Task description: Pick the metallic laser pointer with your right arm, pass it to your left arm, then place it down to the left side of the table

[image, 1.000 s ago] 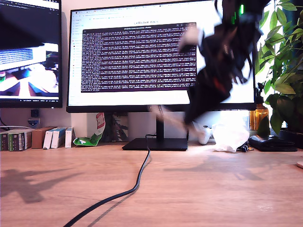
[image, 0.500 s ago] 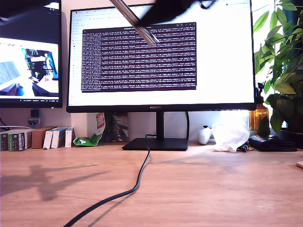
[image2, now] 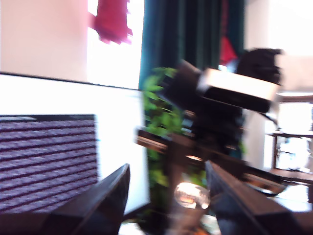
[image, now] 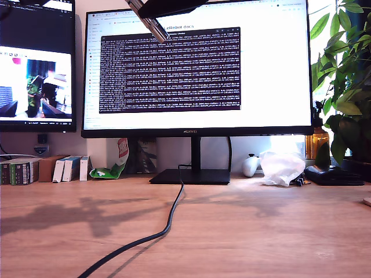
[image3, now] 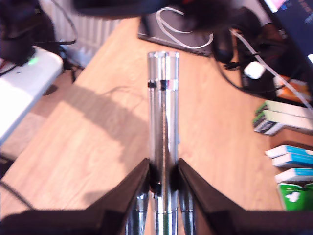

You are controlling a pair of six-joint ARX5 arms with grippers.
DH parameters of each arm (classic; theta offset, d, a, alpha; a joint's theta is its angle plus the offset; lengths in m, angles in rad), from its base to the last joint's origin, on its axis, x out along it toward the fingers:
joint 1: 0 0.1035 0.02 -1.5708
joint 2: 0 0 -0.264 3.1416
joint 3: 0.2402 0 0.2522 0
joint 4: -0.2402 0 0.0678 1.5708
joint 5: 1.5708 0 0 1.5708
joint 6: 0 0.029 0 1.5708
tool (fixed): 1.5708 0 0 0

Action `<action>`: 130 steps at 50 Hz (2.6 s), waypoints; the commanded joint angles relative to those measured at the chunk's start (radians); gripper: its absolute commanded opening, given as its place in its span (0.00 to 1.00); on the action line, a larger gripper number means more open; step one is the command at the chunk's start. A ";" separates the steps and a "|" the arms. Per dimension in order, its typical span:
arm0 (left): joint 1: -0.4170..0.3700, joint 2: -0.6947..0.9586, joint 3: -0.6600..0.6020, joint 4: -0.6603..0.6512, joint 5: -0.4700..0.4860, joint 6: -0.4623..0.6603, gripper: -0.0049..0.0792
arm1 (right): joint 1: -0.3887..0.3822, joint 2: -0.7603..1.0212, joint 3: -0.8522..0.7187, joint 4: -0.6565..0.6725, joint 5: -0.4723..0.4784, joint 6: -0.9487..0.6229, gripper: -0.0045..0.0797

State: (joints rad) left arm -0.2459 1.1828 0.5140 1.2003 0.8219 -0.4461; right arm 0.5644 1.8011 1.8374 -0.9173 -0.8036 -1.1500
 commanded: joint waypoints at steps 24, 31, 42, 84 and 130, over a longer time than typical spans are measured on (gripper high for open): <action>-0.011 0.010 -0.009 -0.018 0.000 0.053 0.60 | 0.026 -0.003 0.069 0.064 -0.056 0.055 0.04; -0.024 0.010 -0.005 -0.017 -0.003 0.054 0.59 | 0.054 -0.004 0.077 0.090 -0.059 0.081 0.04; -0.036 0.010 0.013 0.010 -0.003 0.054 0.59 | 0.092 -0.003 0.077 0.087 -0.059 0.088 0.04; -0.052 0.009 0.044 0.070 0.011 0.080 0.03 | 0.097 -0.003 0.077 0.051 -0.058 0.100 0.04; 0.076 0.009 0.045 -0.142 0.009 0.356 0.03 | 0.020 -0.003 0.077 0.023 0.063 0.198 0.48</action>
State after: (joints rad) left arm -0.1947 1.1828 0.5610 1.0660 0.8322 -0.1192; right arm 0.5938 1.8011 1.9148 -0.8886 -0.7418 -0.9646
